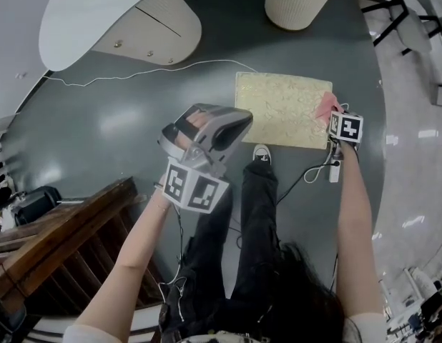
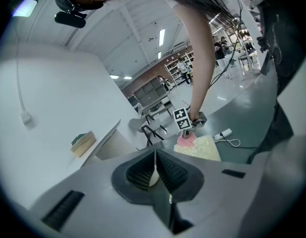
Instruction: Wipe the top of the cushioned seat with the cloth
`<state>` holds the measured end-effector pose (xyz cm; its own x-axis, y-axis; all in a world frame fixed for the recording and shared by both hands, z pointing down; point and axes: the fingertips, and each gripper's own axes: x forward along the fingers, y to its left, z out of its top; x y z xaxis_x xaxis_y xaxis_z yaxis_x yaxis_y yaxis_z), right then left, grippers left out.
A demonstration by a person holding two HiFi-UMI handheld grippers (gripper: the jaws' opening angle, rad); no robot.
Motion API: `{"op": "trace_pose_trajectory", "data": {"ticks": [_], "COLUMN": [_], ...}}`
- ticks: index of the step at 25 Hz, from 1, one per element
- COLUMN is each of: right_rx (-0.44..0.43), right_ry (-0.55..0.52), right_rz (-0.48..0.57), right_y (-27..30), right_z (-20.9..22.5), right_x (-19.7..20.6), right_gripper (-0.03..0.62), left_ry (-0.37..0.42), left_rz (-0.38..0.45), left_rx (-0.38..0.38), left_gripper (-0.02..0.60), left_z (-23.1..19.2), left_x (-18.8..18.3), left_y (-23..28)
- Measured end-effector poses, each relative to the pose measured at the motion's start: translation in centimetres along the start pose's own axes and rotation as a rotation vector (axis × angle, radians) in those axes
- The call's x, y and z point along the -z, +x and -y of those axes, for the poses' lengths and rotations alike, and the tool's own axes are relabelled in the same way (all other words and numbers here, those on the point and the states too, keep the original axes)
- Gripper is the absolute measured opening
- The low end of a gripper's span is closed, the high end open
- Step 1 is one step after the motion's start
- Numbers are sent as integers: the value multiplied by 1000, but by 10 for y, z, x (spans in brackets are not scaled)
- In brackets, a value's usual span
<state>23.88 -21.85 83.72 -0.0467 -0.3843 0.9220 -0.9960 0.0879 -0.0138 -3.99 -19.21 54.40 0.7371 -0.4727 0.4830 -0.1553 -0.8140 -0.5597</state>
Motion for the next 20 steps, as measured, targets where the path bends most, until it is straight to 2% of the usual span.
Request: {"op": "trace_pose_trajectory", "data": {"ticks": [4,9,15,20], "right_rx": [-53,-205,-377,-449], "right_ry": [-25,-71,-140,-195], "right_rz": [62,147,142,107], "right_y": [-11,-28,-25,-16], "right_z": [-18,-92,-205,-275], "right_x": [-18,-45,-51,-39], "right_gripper": [11,11,11,11], "left_ry": [-1,-6,-21,-40], "left_rz": [0,-13,-40,-61], "left_rx": [3,-1,-17,-32], "left_gripper": [12,12,12,12], "left_z": [1,0,-3,-3], "left_x": [-2,3,18,31], "left_y": [-2,-15,-34,-48]}}
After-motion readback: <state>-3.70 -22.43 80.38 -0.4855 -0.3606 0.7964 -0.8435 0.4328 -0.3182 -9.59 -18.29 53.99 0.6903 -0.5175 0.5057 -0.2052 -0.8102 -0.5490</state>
